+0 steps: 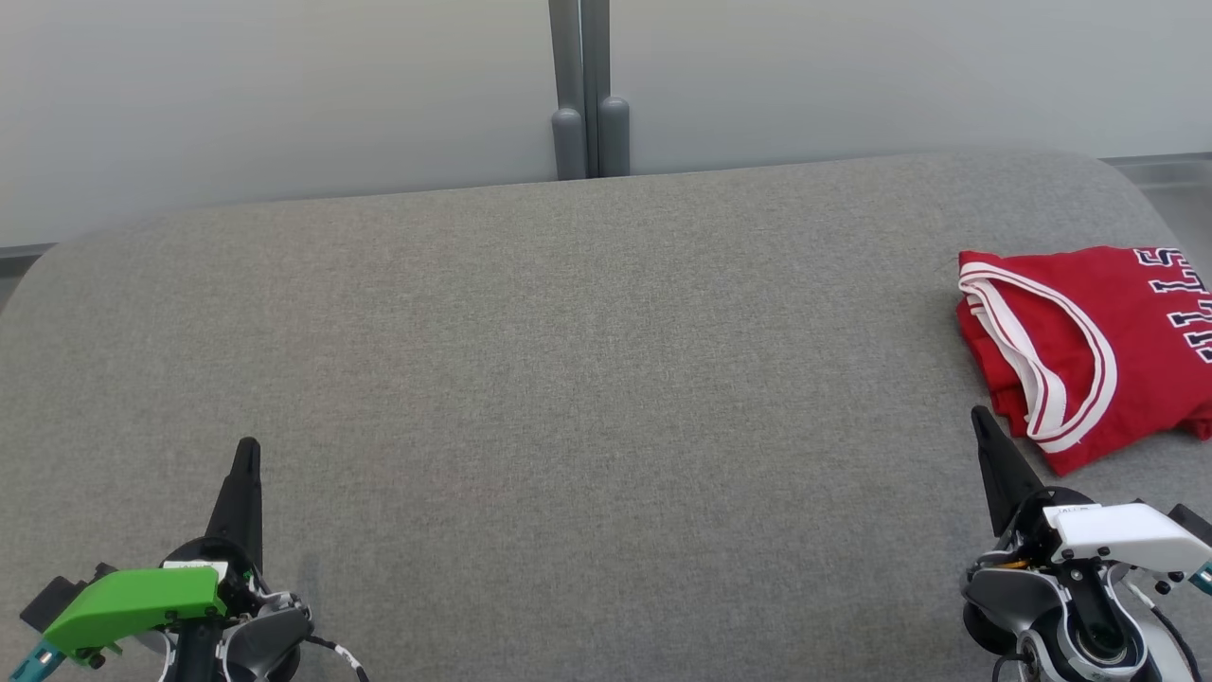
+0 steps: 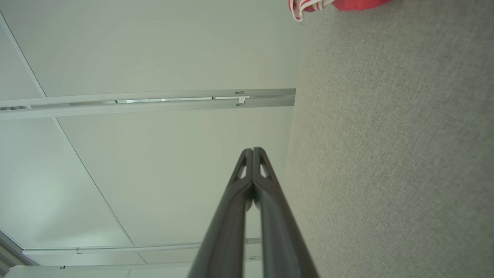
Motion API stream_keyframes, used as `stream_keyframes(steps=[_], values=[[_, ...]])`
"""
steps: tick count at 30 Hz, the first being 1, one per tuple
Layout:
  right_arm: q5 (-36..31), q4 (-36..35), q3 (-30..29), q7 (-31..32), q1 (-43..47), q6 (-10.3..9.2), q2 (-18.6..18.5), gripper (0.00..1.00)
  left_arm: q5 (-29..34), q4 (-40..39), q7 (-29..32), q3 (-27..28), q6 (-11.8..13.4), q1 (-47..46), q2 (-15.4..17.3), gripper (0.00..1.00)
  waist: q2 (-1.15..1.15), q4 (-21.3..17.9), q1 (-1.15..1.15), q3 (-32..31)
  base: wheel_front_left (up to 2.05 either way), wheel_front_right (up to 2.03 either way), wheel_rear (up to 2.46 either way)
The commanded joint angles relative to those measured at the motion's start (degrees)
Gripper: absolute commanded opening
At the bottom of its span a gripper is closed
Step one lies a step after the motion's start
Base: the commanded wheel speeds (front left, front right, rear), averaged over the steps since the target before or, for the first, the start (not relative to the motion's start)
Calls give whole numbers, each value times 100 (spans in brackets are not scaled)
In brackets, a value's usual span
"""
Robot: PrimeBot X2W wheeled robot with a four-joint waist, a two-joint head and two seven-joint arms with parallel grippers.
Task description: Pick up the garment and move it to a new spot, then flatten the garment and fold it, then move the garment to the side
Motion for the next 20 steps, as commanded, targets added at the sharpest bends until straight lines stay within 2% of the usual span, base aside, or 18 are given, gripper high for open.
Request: stream_keyframes(steps=[1, 20], values=[[43, -29, -7, 6, 40, 2, -24, 0, -12, -8, 11, 16, -25, -56, 36, 0, 0, 0, 0, 0, 0, 0, 0], [43, -29, -6, 6, 41, 2, -24, 0, -12, -9, 11, 16, -25, -56, 36, 0, 0, 0, 0, 0, 0, 0, 0]])
